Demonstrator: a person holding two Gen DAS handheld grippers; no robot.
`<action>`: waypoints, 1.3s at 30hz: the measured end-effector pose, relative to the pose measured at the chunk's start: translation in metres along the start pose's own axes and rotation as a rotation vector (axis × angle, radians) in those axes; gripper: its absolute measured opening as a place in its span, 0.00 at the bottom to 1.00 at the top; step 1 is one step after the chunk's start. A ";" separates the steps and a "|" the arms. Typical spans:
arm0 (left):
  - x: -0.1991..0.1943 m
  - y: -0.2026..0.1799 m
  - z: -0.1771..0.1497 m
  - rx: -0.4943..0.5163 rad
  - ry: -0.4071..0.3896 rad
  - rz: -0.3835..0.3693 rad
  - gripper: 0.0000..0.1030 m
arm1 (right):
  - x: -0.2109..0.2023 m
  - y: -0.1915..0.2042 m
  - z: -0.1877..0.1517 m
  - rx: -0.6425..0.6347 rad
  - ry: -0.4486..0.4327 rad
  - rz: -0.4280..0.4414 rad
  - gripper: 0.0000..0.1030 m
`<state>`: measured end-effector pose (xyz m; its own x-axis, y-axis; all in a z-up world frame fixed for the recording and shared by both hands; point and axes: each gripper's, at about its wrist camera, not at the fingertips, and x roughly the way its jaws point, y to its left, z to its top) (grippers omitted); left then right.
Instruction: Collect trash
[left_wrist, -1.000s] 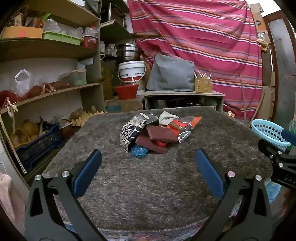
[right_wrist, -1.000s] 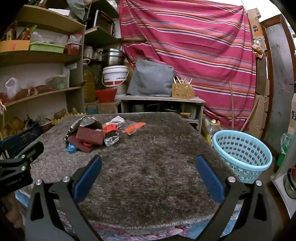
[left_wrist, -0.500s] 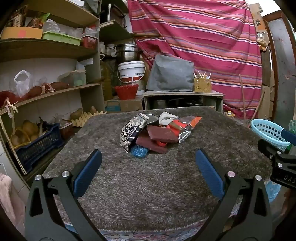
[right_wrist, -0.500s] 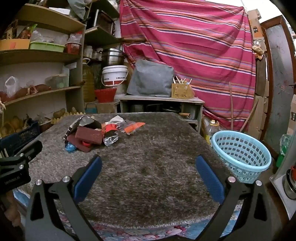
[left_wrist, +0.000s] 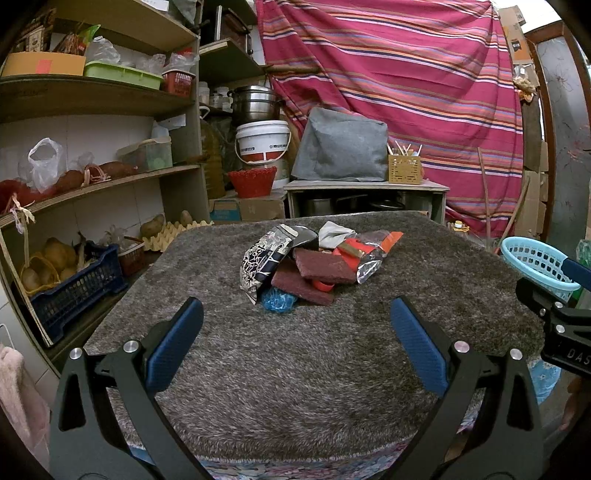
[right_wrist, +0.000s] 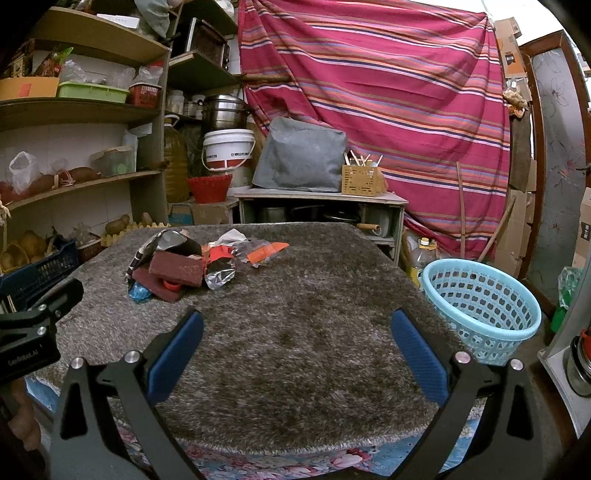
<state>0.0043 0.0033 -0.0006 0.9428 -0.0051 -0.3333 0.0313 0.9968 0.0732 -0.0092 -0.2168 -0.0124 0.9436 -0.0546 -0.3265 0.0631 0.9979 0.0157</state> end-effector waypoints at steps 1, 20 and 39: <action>0.000 0.000 0.000 0.001 0.000 0.001 0.95 | 0.000 0.000 0.000 0.000 0.001 0.000 0.96; -0.001 0.001 0.001 -0.001 0.000 0.000 0.95 | 0.000 0.000 0.000 -0.002 0.002 -0.001 0.96; 0.001 0.002 0.000 0.000 0.002 -0.002 0.95 | 0.004 -0.005 -0.004 -0.002 -0.001 -0.008 0.96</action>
<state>0.0048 0.0052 -0.0011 0.9419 -0.0069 -0.3357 0.0331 0.9968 0.0724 -0.0069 -0.2216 -0.0171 0.9433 -0.0626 -0.3259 0.0702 0.9975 0.0114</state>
